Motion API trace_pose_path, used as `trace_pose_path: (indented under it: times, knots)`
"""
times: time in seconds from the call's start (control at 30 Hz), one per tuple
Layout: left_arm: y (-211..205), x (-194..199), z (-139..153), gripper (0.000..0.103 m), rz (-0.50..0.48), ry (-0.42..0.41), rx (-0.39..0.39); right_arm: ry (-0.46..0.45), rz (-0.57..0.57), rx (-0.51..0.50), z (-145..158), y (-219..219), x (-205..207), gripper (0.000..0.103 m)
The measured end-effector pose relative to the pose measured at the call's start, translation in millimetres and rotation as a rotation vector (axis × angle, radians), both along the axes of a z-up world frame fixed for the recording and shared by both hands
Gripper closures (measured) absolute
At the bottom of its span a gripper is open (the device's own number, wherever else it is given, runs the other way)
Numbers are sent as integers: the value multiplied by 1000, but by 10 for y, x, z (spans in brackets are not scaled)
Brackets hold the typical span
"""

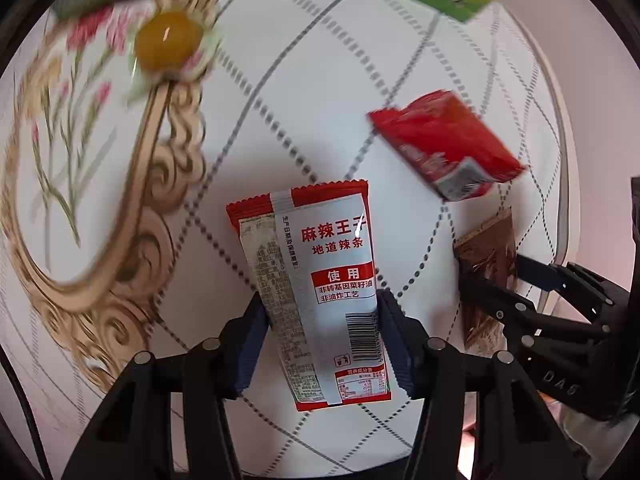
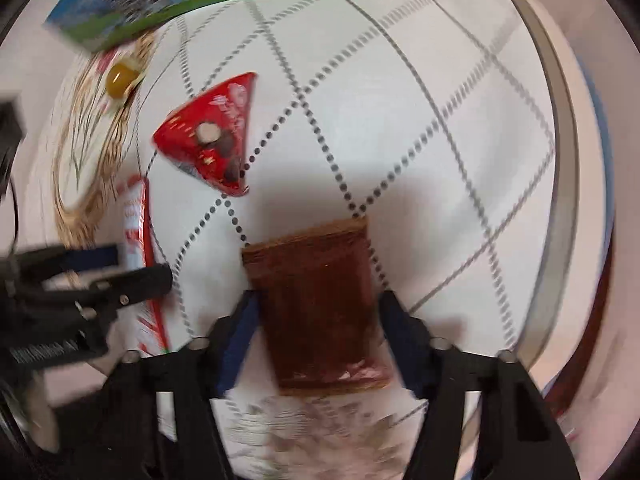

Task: Organize snacks
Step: 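Grasp the red-white spicy strip packet with left tool while right tool grasps brown jerky packet, then lift both held packets and carry them over the box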

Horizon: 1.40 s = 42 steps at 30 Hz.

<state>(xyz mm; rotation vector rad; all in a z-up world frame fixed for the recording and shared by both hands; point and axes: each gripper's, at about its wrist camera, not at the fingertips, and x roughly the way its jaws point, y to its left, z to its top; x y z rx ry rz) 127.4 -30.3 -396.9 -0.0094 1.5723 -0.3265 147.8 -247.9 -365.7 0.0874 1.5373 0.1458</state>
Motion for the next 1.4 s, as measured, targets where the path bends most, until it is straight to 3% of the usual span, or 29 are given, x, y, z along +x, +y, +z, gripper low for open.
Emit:
trace_pose_path:
  times: [0.1, 0.17, 0.27, 0.4, 0.43, 0.53, 0.6, 0.67, 0.87, 1.03, 1.3, 1.4]
  knots:
    - [-7, -7, 253, 51, -62, -88, 21, 37, -147, 113, 27, -135, -57, 42]
    - [-18, -3, 218, 46, -73, -48, 9, 74, -237, 218, 29, -271, -120, 41]
    - [86, 44, 77, 31, 13, 72, -81, 52, -206, 160, 88, -287, -157, 33]
    - [240, 32, 39, 30, 73, 107, -144, 37, -131, 72, -14, -97, -192, 30]
    - [370, 30, -13, 31, 89, 110, -149, 34, -119, 57, -44, -63, -201, 30]
    - [415, 7, 53, 50, 87, 83, -104, 4, -116, 30, -78, -9, -269, 31]
    - [437, 4, 100, 57, 80, 69, -86, -15, -140, 25, -87, 6, -294, 40]
    - [458, 21, 181, 58, 78, 45, -69, -31, -144, 13, -50, -27, -337, 44]
    - [477, 38, 716, 58, 46, -47, -61, -75, -151, 55, 195, -34, -457, 44]
    - [602, 172, 1212, 58, 51, -95, -128, -115, -178, 130, 504, -49, -497, 44]
    - [875, 445, 1901, 58, 21, -187, -220, -243, -194, 243, 1333, -112, -190, 44]
    - [803, 718, 2107, 58, 15, -215, -219, -300, -201, 285, 1536, 90, 157, 44]
